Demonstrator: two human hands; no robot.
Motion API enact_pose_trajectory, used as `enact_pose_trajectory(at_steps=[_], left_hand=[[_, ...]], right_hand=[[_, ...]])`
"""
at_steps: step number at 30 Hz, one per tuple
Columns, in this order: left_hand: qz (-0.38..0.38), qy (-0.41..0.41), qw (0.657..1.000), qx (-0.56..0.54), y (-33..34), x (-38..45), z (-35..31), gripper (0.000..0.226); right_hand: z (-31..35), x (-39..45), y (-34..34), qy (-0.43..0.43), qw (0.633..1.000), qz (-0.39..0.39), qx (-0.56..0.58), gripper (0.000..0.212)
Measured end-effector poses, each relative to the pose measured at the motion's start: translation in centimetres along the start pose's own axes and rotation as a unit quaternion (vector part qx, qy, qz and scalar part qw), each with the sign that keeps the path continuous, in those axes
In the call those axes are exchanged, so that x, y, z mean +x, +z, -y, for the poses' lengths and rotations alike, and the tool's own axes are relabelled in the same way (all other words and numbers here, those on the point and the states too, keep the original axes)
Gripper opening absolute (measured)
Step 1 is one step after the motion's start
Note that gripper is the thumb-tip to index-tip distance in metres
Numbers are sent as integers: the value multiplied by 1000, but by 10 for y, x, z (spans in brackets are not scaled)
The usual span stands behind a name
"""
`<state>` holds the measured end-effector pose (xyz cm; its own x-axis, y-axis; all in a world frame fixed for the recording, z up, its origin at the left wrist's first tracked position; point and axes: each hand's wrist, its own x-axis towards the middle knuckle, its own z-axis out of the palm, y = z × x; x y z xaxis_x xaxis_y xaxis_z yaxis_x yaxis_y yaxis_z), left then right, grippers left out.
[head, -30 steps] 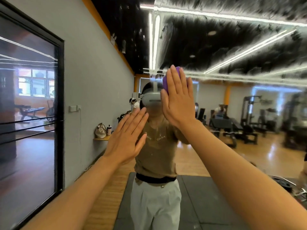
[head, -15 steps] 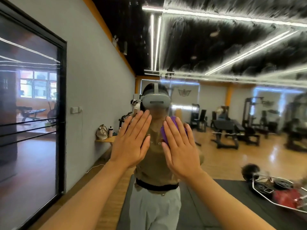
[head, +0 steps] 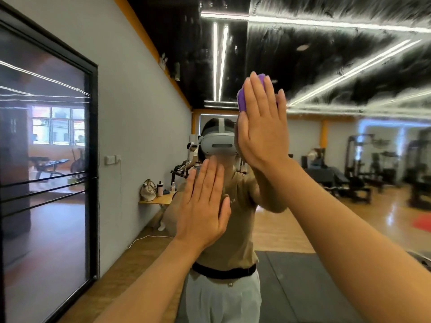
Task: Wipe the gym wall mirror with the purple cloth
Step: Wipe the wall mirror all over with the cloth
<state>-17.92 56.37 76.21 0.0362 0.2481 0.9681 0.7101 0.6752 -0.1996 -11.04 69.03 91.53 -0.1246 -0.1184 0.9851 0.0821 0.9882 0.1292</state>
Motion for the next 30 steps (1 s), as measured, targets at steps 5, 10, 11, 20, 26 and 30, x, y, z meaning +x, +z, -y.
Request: enact_pose_trajectory(at_steps=[5,10,11,20,26,30], left_hand=[[-1,6,1000,10,2,1,2,62],[-11,22,1000,7,2,0,4,58],[-13,22,1000,7,2,0,5,58],[-18,20,1000,-3,2,1,4,60],[-22,20,999,-15,2,1,3,59],[-25,25,999,-20,1,1,4,58]], right_hand=[[13,-85,6,-14,999,31,-2,60],[15,-164,6,-65,995,66,-37,60],[14,-168,4,-76,994,72,-38,59],[-1,-73,-1,-26,998,46,-23,59],[5,-94,1,-18,999,40,-18,57],[13,-175,4,-61,995,75,-26,59]])
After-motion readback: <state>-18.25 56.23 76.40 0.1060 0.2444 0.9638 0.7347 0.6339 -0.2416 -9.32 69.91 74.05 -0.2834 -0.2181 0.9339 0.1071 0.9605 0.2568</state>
